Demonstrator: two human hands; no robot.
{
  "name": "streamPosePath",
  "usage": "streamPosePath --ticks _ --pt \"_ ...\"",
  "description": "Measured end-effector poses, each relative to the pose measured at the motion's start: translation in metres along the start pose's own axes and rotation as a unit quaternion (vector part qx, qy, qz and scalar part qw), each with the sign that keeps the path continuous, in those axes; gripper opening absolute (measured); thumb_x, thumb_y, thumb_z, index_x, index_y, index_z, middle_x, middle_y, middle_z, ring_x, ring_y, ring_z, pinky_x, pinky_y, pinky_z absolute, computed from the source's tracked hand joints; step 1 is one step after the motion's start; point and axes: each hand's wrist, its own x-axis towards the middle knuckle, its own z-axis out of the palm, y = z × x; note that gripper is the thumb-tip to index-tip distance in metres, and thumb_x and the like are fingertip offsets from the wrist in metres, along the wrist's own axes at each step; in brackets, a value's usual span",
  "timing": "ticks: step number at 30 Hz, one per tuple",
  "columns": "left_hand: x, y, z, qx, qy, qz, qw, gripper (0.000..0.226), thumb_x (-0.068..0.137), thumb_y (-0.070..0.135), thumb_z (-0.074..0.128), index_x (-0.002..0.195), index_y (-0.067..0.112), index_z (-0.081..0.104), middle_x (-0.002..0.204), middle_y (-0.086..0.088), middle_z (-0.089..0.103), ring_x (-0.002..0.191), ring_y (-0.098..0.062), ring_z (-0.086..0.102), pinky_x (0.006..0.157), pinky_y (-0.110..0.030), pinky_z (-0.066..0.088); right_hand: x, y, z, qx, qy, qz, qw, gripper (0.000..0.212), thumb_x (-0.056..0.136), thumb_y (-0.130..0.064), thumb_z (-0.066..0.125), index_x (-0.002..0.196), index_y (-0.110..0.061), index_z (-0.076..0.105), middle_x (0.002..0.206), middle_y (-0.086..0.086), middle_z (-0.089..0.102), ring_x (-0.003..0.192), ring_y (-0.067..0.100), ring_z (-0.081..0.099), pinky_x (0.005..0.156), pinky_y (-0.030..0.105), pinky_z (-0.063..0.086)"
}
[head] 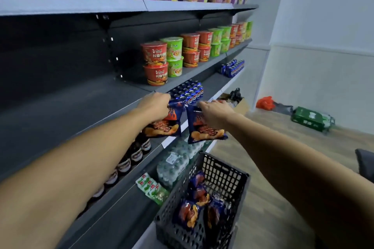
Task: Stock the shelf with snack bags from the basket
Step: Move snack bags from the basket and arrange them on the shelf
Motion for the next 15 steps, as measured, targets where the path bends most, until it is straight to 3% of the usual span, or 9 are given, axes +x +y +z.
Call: streamPosePath --ticks 7,15 --pt "-0.087 -0.044 -0.058 0.030 0.040 -0.098 0.994 0.025 0.088 0.013 0.049 0.110 0.016 0.059 0.108 -0.010 0.062 0.093 -0.033 0.060 0.067 -0.035 0.043 0.006 -0.079 -0.050 0.021 0.010 -0.116 0.993 0.044 0.097 -0.021 0.047 0.140 -0.017 0.038 0.141 0.007 0.051 0.125 0.031 0.047 0.101 0.052 0.032" --pt "-0.242 -0.157 -0.108 0.028 0.048 -0.264 0.963 0.023 0.090 0.013 0.050 0.111 0.020 0.057 0.101 -0.005 0.062 0.084 -0.023 0.060 0.070 -0.038 0.053 0.005 -0.245 -0.091 0.030 0.053 -0.273 0.960 0.040 0.098 -0.027 0.048 0.136 -0.014 0.040 0.139 0.008 0.051 0.125 0.033 0.045 0.100 0.051 0.034"
